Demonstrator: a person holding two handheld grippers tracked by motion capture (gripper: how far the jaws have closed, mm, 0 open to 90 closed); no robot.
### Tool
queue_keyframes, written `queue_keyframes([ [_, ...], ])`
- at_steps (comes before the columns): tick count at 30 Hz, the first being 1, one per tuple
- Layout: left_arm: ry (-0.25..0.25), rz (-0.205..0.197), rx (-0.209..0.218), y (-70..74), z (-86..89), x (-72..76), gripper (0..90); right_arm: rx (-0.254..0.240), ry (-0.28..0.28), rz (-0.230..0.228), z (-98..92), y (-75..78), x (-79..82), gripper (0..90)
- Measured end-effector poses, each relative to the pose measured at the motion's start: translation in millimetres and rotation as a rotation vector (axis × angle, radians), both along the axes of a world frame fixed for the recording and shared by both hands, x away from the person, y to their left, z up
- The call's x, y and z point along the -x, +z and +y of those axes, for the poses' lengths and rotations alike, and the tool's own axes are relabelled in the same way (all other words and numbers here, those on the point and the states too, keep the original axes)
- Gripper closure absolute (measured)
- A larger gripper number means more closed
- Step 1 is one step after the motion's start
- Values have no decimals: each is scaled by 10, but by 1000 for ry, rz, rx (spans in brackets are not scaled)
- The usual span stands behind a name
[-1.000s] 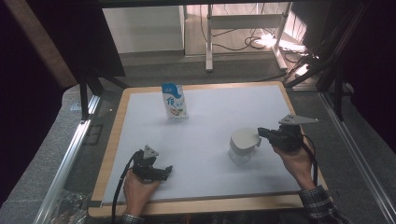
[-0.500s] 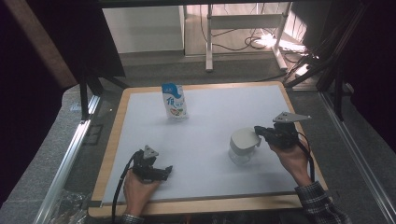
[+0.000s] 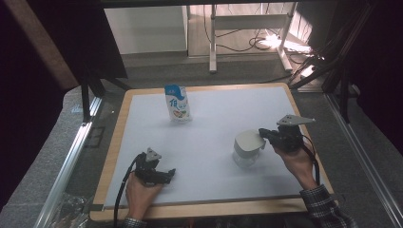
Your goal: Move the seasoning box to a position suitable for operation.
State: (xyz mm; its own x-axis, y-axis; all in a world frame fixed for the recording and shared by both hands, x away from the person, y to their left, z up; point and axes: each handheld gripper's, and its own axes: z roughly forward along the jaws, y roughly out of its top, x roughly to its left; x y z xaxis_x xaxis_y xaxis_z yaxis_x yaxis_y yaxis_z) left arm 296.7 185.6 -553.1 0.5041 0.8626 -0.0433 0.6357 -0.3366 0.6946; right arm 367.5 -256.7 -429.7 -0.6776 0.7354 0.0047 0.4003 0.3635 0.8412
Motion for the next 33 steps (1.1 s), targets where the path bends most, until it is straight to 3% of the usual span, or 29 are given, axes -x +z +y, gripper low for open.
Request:
queue_keyframes([
  [33, 2, 1, 2, 0, -1, 1, 21, -8, -48, 19, -96, -121, -44, 900],
])
